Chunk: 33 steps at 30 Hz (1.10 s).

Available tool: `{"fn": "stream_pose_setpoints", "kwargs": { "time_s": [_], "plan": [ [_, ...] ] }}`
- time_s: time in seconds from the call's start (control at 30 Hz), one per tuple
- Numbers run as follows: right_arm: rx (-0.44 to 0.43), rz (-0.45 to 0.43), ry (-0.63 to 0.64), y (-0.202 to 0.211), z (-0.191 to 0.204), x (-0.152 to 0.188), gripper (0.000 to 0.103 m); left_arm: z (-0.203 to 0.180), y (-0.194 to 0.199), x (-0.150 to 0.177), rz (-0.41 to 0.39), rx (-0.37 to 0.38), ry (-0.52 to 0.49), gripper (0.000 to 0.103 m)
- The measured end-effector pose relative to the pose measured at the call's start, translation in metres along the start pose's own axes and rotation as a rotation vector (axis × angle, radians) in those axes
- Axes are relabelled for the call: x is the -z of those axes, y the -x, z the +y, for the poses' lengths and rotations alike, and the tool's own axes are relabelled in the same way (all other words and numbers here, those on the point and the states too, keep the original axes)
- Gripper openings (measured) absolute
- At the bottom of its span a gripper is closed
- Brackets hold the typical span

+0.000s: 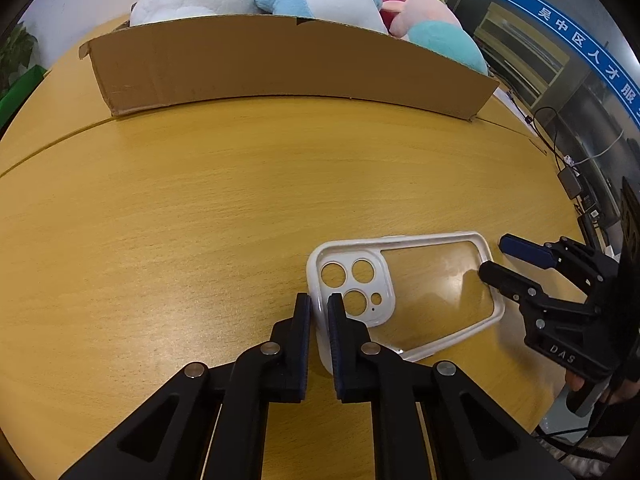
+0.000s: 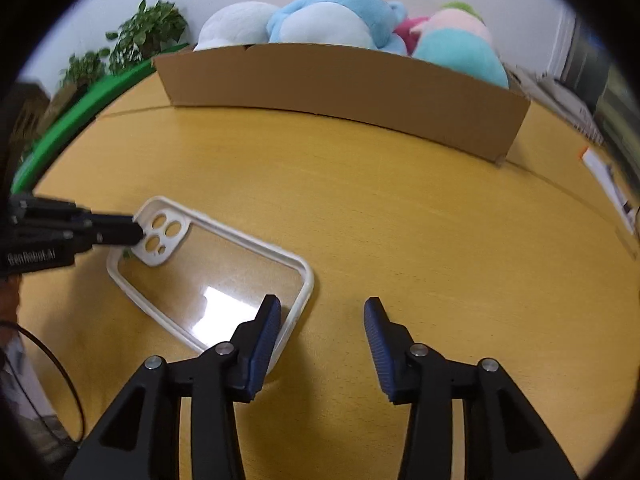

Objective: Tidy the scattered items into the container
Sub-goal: 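Close the left gripper on the phone case rim while the right gripper grips its other rim, then lift the phone case with both grippers and drop it onto the pink bear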

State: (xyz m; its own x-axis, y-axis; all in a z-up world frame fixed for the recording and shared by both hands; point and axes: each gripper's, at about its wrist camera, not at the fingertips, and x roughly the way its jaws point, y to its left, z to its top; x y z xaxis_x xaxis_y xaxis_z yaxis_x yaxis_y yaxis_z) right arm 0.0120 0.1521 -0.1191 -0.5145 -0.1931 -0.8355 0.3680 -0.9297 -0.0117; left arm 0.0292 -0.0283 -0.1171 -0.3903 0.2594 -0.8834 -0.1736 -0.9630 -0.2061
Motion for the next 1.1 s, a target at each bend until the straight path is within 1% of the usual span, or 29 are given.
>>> {"fn": "stream_pose_setpoints", "kwargs": {
  "time_s": [0.03,0.07,0.1,0.17,0.27,0.37,0.47,0.53,0.57,0.63,0.77,0.83,0.97,1.0,1.03,1.1],
  "plan": [
    [-0.001,0.001,0.000,-0.001,0.002,-0.001,0.034,0.000,0.000,0.000,0.001,0.000,-0.002,0.009],
    [-0.034,0.001,-0.009,-0.002,0.004,-0.003,0.019,-0.001,0.000,-0.001,0.004,0.005,-0.003,0.008],
    [-0.047,0.001,-0.005,-0.002,0.006,-0.004,0.013,0.000,0.000,-0.001,0.006,0.006,-0.005,0.008],
    [-0.014,0.000,0.010,-0.003,0.010,-0.008,0.011,0.001,0.000,-0.002,0.011,0.012,-0.006,0.008],
    [-0.029,0.001,-0.013,-0.005,0.005,-0.011,0.009,0.003,0.001,-0.002,0.015,0.039,0.005,0.008],
    [-0.015,-0.024,-0.021,-0.002,-0.001,-0.018,0.008,0.000,0.008,-0.009,-0.018,0.030,-0.005,0.008],
    [0.004,-0.084,-0.017,0.009,-0.008,-0.034,0.007,0.001,0.022,-0.028,-0.065,0.043,-0.002,0.008],
    [-0.001,-0.117,-0.014,0.017,-0.013,-0.044,0.007,0.003,0.032,-0.048,-0.097,0.055,0.004,0.008],
    [0.003,-0.140,-0.006,0.021,-0.016,-0.055,0.007,0.004,0.037,-0.057,-0.116,0.057,0.000,0.008],
    [0.015,-0.178,0.008,0.025,-0.022,-0.074,0.007,0.003,0.047,-0.077,-0.157,0.051,-0.022,0.009],
    [0.040,-0.240,0.018,0.027,-0.037,-0.115,0.007,0.002,0.063,-0.129,-0.240,0.041,-0.073,0.009],
    [0.057,-0.285,0.022,0.029,-0.047,-0.144,0.007,0.000,0.067,-0.154,-0.279,0.031,-0.097,0.009],
    [0.070,-0.355,0.014,0.031,-0.059,-0.199,0.007,-0.001,0.071,-0.219,-0.353,0.010,-0.125,0.009],
    [0.078,-0.375,0.012,0.029,-0.064,-0.221,0.007,0.001,0.070,-0.234,-0.368,0.008,-0.125,0.009],
    [0.081,-0.383,0.010,0.026,-0.064,-0.232,0.007,0.004,0.067,-0.253,-0.377,0.008,-0.119,0.009],
    [0.092,-0.396,0.004,0.016,-0.072,-0.266,0.007,0.011,0.061,-0.282,-0.405,0.024,-0.078,0.009]
  ]
}}
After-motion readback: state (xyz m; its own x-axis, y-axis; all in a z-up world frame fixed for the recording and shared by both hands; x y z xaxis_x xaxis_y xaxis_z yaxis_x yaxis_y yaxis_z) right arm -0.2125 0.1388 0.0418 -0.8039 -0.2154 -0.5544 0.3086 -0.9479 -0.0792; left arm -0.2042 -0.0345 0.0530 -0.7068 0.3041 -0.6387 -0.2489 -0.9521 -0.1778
